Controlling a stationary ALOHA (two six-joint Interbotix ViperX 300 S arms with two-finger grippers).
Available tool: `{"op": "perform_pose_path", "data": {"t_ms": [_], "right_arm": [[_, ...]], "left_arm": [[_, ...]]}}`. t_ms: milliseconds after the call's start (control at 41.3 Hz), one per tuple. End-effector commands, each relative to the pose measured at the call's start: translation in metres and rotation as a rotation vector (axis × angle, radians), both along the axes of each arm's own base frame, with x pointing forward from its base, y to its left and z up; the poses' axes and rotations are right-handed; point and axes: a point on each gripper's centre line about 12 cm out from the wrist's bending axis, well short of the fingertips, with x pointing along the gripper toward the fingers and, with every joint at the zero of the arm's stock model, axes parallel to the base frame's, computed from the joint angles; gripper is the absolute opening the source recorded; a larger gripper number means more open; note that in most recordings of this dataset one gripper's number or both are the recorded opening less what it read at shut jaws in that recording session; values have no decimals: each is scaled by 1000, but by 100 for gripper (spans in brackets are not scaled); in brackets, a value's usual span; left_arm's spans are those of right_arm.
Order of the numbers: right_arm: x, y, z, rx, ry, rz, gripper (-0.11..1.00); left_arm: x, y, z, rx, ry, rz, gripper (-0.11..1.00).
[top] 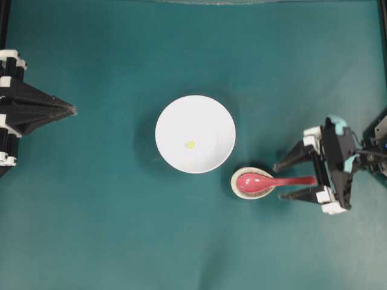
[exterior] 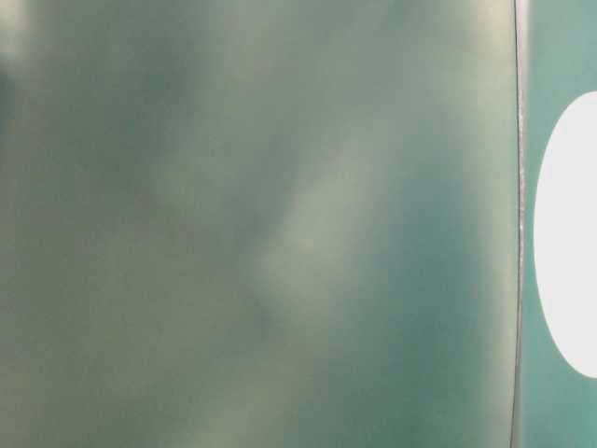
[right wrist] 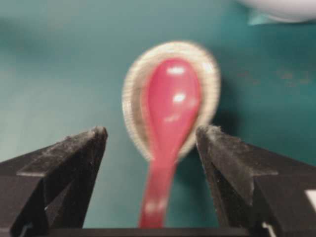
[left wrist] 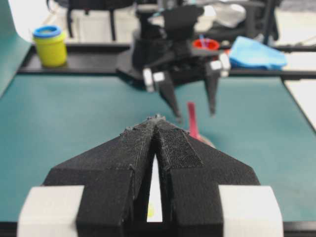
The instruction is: Scoop the yellow hexagonal prism block from the bowl with a spoon using the right arm.
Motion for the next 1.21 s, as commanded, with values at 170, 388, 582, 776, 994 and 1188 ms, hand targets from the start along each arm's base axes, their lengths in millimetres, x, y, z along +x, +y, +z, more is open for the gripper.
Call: {"op": "perform_pose_path", "data": {"t_ms": [170, 388, 582, 776, 994, 1188], "right_arm": [[-1, -5, 8, -44, -150, -94, 69], [-5, 8, -7, -56, -131, -80, 69], [-6, 15, -19, -75, -134, -90, 69], [-8, 21, -29, -95, -98, -61, 69], [-12, 19, -33, -107, -80, -57, 69], [-15, 18, -35, -127, -73, -49, 68]], "left_arm": [[3, 0, 9, 4, -20, -1, 0], [3, 0, 6, 5, 9, 0, 0], [3, 0, 5, 5, 17, 0, 0], [3, 0, 4, 5, 18, 0, 0], [3, 0, 5, 5, 17, 0, 0], [3, 0, 4, 5, 18, -2, 0]]}}
